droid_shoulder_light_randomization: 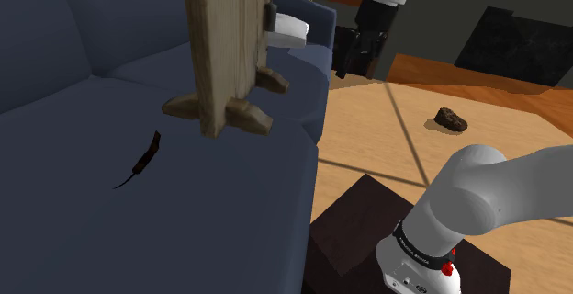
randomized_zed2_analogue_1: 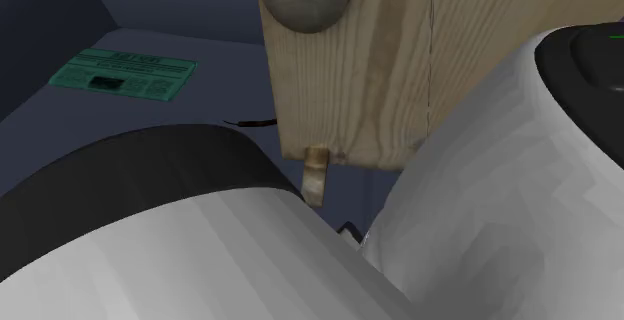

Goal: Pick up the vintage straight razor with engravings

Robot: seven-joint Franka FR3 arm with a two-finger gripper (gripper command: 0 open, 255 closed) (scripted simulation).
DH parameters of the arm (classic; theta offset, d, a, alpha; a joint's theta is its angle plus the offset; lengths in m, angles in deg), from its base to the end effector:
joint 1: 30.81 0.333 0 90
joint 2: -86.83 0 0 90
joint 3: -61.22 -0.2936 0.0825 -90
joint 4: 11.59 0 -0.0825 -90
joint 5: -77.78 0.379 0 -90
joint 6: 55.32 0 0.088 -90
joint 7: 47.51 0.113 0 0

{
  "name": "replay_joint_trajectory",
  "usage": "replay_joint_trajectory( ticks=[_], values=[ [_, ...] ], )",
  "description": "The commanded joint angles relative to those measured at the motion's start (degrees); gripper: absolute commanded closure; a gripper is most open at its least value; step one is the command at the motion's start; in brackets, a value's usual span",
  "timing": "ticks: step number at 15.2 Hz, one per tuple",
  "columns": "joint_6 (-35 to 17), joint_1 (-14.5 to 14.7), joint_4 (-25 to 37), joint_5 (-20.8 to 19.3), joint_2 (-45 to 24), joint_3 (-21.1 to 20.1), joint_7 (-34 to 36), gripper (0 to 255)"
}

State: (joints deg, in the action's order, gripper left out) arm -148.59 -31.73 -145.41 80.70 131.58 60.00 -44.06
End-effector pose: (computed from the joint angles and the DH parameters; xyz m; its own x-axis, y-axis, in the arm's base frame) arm 0.3256 0.0089 0.5820 0.9955 -0.0629 0.0708 -0.0601 -0.9974 -0.0403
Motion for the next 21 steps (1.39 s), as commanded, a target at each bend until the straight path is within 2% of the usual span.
replay_joint_trajectory(
  ticks=[1,7,13,17,21],
  values=[
    [0.0,0.0,0.0,0.0,0.0,0.0,0.0,0],
    [-1.72,0.4,-0.87,5.13,-0.47,-9.86,14.86,0],
    [-4.26,-0.09,1.96,9.19,-5.18,-19.96,29.78,0],
    [-6.18,-1.41,5.81,10.44,-10.47,-26.88,39.9,0],
    [-8.03,-3.75,11.17,9.84,-17.43,-34.21,50.48,0]
  ],
)
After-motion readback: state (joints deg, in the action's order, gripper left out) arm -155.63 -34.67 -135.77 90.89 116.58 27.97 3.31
